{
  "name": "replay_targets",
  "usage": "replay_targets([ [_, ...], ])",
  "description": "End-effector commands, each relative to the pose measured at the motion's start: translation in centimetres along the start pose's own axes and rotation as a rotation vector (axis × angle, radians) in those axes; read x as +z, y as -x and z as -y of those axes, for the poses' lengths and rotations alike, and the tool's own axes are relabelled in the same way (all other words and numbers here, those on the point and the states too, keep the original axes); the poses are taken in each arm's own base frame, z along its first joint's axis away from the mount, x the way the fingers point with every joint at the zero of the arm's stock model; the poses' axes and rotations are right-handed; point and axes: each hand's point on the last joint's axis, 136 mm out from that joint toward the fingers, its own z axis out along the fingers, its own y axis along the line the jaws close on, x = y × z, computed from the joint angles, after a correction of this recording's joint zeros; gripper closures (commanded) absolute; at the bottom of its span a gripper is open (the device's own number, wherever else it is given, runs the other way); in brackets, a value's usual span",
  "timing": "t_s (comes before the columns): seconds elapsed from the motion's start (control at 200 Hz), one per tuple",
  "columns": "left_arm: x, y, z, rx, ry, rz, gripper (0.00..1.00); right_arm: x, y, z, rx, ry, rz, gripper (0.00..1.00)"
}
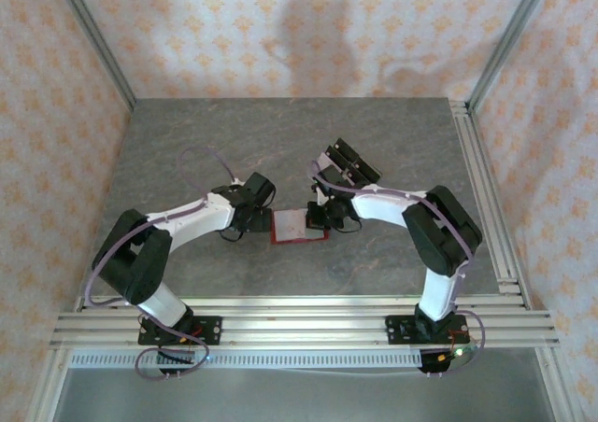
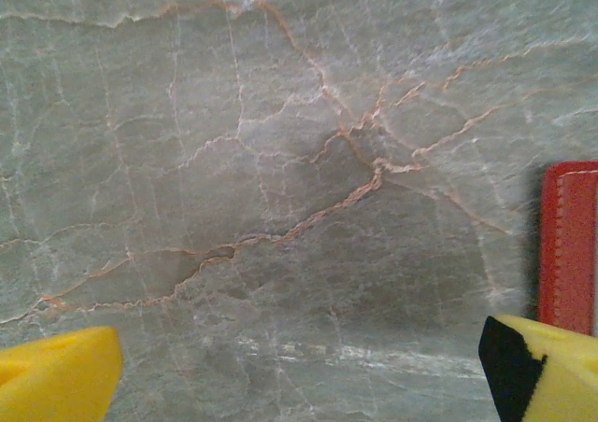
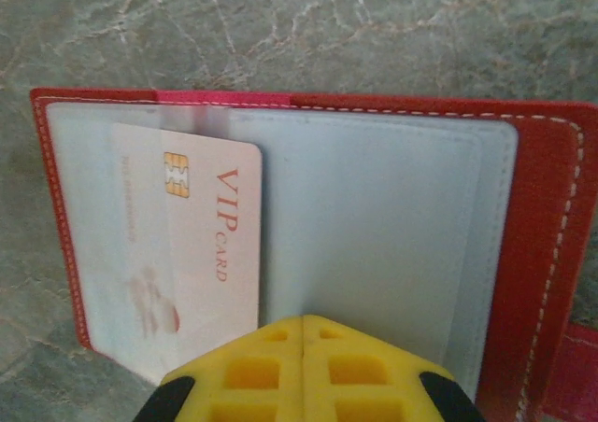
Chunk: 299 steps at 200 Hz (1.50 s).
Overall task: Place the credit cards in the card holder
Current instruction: Insert the credit card into the card slot.
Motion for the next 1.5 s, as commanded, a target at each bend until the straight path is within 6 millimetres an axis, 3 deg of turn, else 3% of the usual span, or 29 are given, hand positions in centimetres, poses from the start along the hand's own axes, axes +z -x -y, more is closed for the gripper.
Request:
replay_targets([
  [0.0,1.0,-0.6,-0.9,0.014,0.052,-0.014,0.0,0.2,0.3,-0.1,-0.019,-0.033,-0.003,0.96],
  [0.415,2.6,-1.4,-0.3,0.019,0.039,-0.046,0.0,0.7,0.6,-1.9,-0.054,-0.022,-0.022,0.96],
  [0.761,2.8,-1.5,0.0,0.021,0.027,-0.052,0.0,2.1,0.8,-4.4,-0.085,0.014,-0.046,0.97],
  [0.981,2.9,-1.5,0.2,0.02,0.017,-0.055,0.0,2.0,1.3,-5.8,-0.089,0.06,-0.04,0.96],
  [1.491,2.7,-1.3,0.0,0.027,0.031,-0.051,0.0,-0.3,0.8,0.6,-0.028,-0.076,0.005,0.96],
])
